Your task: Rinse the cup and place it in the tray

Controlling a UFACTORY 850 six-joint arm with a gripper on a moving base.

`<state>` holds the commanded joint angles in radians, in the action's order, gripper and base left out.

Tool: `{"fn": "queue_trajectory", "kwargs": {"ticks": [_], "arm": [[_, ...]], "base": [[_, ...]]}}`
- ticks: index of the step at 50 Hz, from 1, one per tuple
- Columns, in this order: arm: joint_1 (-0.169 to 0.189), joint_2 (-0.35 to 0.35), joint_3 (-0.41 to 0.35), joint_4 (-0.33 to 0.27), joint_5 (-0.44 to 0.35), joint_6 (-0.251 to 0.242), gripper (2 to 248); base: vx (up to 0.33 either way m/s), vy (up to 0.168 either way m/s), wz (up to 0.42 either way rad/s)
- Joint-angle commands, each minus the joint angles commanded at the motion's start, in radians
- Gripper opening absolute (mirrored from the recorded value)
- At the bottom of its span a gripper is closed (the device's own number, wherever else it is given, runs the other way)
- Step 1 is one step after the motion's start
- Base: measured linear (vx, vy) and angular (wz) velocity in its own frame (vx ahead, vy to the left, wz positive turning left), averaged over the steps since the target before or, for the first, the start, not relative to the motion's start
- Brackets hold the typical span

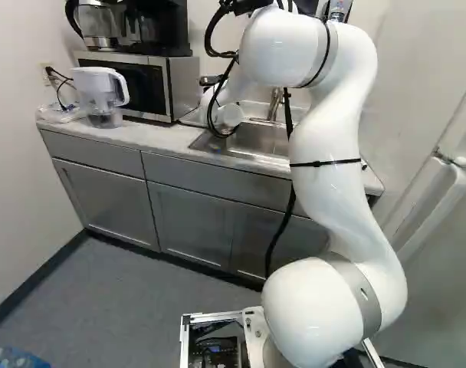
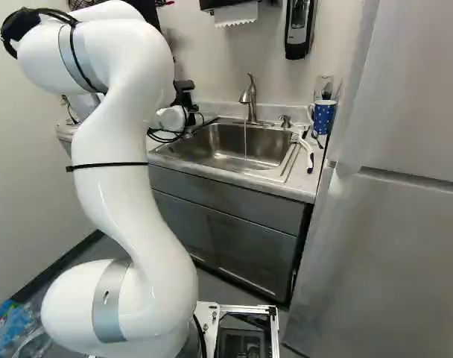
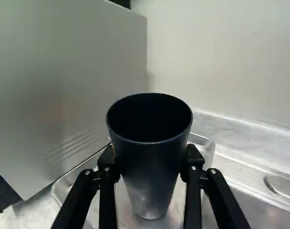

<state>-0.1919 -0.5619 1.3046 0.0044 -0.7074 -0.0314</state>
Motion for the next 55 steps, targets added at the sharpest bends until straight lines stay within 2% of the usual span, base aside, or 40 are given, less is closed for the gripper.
{"fn": "queue_trajectory", "kwargs": {"ticks": [21,41,42,46,47,52,53,55], "arm": [[0.000,0.000,0.000,0.000,0.050,0.000,126],[0.000,0.000,0.000,0.000,0.052,0.000,126],[0.000,0.000,0.000,0.000,0.052,0.000,148],[0.000,0.000,0.000,0.000,0.052,0.000,148],[0.000,0.000,0.000,0.000,0.052,0.000,182],[0.000,0.000,0.000,0.000,0.052,0.000,182],[0.000,0.000,0.000,0.000,0.052,0.000,217],[0.000,0.000,0.000,0.000,0.052,0.000,217]], "base": [[0.000,0.000,0.000],[0.000,0.000,0.000],[0.000,0.000,0.000],[0.000,0.000,0.000],[0.000,0.000,0.000],[0.000,0.000,0.000],[0.000,0.000,0.000],[0.000,0.000,0.000]]}}
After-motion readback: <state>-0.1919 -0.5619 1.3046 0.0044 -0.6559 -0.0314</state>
